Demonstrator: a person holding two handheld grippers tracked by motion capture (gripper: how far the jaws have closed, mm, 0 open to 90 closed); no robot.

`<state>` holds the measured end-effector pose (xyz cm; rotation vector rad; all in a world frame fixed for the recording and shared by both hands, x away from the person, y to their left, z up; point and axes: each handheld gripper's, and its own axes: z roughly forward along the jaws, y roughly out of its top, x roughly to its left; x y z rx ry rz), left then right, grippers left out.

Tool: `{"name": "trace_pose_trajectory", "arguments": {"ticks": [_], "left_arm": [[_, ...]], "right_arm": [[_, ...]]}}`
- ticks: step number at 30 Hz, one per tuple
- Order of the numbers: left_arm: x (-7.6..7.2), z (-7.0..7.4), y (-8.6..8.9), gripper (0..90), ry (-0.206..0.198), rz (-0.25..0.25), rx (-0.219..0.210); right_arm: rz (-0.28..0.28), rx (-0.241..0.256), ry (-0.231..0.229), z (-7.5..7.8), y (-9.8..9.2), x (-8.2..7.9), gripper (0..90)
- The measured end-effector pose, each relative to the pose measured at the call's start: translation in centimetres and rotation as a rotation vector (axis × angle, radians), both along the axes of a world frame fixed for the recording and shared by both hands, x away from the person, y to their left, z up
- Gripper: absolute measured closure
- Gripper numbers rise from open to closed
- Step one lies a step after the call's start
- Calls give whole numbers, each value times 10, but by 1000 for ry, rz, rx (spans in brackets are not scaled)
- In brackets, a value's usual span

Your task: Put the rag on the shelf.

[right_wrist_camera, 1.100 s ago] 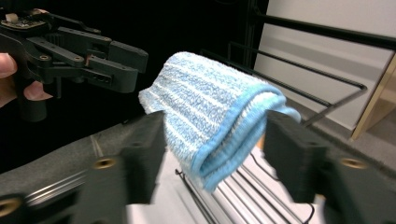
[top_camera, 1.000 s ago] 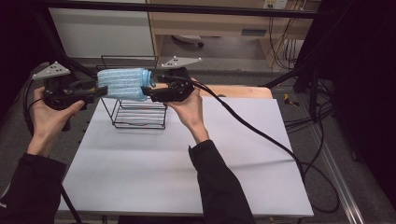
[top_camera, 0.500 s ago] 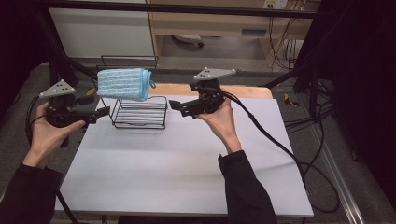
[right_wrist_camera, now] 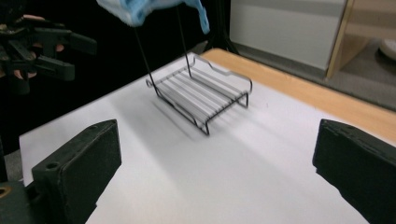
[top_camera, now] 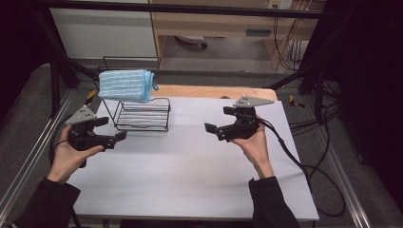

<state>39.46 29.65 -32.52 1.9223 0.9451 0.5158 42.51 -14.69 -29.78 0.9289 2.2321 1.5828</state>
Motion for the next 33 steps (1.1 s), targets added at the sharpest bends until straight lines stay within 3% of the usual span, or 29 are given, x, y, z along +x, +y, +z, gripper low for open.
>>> {"name": "trace_pose_trajectory", "arguments": {"ticks": [4, 11, 16, 24, 33], "left_arm": [[-1, -22, -11, 81, 14, -9, -1], [-4, -63, -26, 81, 55, -31, -2], [-9, -85, -30, 83, 58, -50, 8], [-12, -109, -33, 83, 84, -81, 62], [-15, -118, -31, 83, 97, -88, 63]], "right_arm": [[-16, -9, 33, -24, -19, -8, 5], [-41, -21, 48, -60, -48, -23, 4], [-40, -51, 79, -89, -70, -31, 3], [-51, -75, 115, -124, -101, -45, 3], [-80, -83, 149, -146, -119, -57, 3]]}}
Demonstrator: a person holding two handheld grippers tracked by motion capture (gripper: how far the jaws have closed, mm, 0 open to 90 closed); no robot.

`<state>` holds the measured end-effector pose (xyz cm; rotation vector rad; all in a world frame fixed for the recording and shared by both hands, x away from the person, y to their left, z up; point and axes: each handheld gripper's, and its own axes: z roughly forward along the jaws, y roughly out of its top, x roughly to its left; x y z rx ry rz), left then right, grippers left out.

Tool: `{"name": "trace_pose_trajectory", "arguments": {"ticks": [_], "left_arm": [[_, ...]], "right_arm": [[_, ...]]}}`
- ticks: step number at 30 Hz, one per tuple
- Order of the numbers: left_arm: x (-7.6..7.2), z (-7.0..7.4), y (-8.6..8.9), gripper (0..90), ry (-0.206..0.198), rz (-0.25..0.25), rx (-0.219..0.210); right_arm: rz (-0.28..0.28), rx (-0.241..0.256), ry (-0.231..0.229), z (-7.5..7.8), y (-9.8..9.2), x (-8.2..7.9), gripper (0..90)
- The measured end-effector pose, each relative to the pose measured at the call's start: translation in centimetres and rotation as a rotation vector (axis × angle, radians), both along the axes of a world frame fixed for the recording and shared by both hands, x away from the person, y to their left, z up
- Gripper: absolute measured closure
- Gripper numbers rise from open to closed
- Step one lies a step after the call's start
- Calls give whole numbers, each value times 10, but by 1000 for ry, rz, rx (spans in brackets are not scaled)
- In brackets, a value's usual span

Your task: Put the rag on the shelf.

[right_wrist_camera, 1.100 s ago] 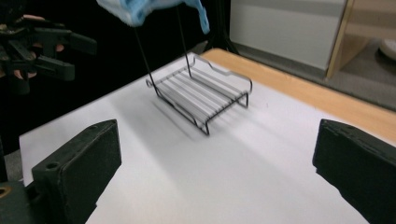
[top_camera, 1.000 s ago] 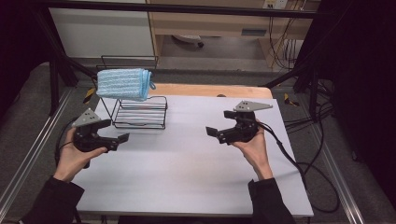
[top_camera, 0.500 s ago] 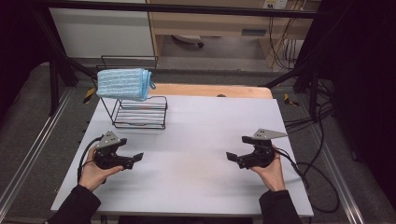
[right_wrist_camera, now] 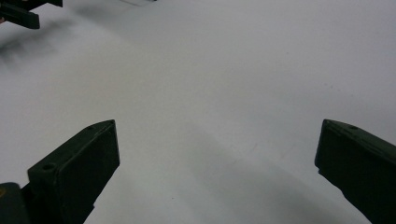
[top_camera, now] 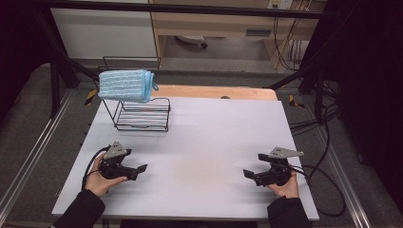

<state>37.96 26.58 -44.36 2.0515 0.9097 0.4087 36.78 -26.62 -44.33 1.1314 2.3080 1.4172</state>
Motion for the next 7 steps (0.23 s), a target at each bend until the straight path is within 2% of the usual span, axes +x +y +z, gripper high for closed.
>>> {"name": "trace_pose_trajectory", "arguments": {"ticks": [3, 7], "left_arm": [[-1, -2, 0, 83, 5, -3, 5], [-3, -3, 0, 83, 5, -13, 3]], "right_arm": [[-3, -30, 0, -3, 0, -1, 3], [-9, -23, 3, -4, 0, -1, 2]]}}
